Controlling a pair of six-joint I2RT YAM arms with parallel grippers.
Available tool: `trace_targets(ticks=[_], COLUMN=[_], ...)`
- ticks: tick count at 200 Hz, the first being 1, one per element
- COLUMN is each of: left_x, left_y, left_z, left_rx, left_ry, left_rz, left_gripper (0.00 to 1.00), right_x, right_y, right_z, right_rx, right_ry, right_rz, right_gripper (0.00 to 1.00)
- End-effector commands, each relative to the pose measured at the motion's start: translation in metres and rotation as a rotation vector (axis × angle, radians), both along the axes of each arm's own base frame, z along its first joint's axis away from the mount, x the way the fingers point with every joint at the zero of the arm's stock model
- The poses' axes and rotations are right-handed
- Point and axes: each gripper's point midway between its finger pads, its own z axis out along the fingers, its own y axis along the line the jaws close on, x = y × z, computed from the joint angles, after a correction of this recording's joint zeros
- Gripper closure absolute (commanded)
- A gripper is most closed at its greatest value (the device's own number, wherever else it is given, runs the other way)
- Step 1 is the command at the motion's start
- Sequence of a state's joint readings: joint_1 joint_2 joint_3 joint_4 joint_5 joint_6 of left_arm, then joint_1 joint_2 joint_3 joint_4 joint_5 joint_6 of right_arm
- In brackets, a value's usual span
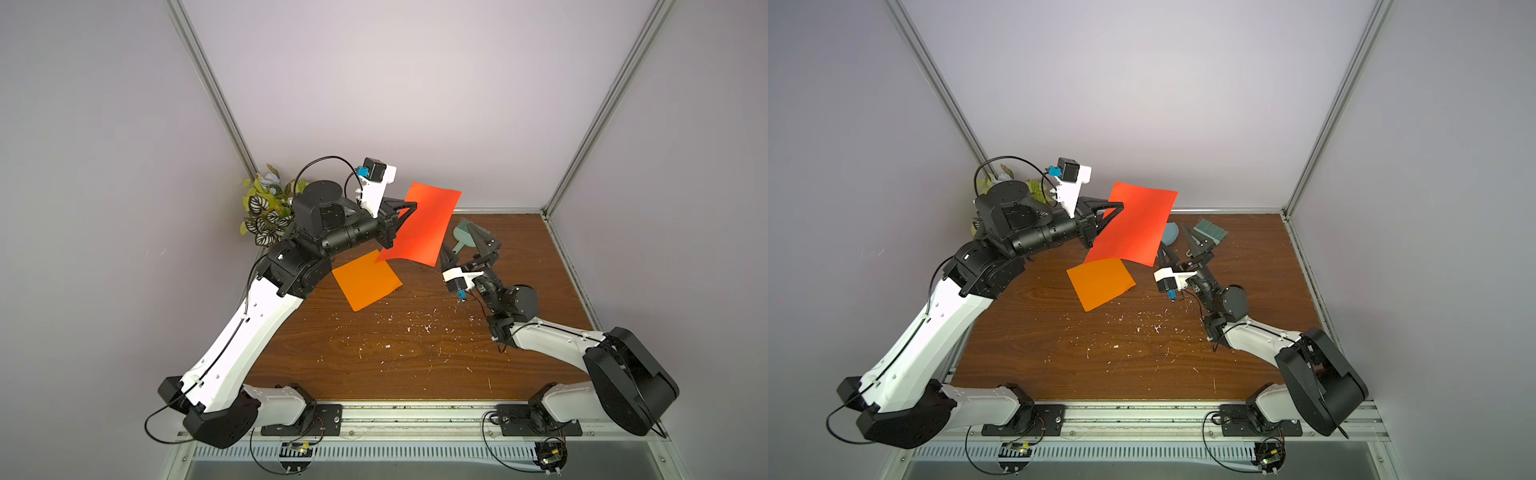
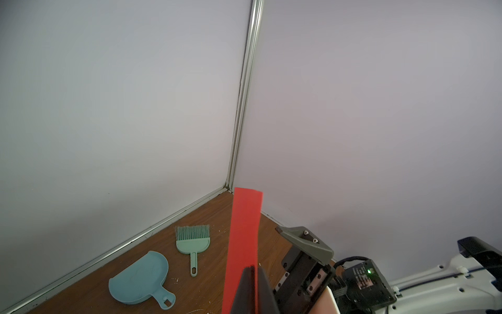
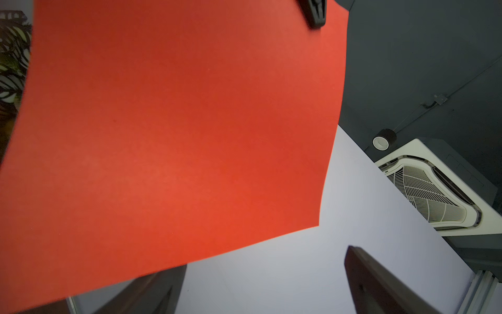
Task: Fold the square paper diagonally
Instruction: Fold the paper at the center of the board.
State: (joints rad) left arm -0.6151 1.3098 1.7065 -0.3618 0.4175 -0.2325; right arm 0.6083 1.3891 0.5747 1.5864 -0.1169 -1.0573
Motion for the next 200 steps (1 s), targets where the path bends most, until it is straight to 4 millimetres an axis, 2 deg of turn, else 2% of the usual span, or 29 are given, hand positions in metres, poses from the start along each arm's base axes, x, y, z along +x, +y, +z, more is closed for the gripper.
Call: trace_targets(ticks=[1, 52, 88, 142, 172, 200], left_x=[-0.004, -0.013, -0.012, 0.004, 0.013, 0.021], left_y=[0.002, 0.002, 0.006, 0.007, 0.010, 0.014], left_z=[0.017, 0.027, 0.028, 0.015, 0.005, -0.005], left_rx=[-0.022, -0.046, -0.046, -0.025, 0.003, 0.039], left_ry=[-0.033, -0.042, -0.047, -0.007, 0.013, 0.025], left_rz=[-0.004, -0.038, -0.018, 0.026, 0.050, 0.063], left_gripper=[0.99, 1.00, 0.99, 0.99, 0.99, 0.99], right_x=[-0.008, 0.012, 0.009, -0.003, -0.006, -0.003], right_y=[-0.001, 0.005, 0.005, -0.002, 0.004, 0.020], right_z=[0.020, 0.022, 0.029, 0.026, 0.021, 0.010], right_rx=[0.036, 0.044, 0.070, 0.054, -0.003, -0.109], right_ry=[-0.055, -0.089, -0.109, -0.096, -0.071, 0.010], right_rz=[0.014, -0.043, -0.031, -0.026, 0.000, 0.056], right_gripper=[0.02, 0.01, 0.01, 0.01, 0.02, 0.13])
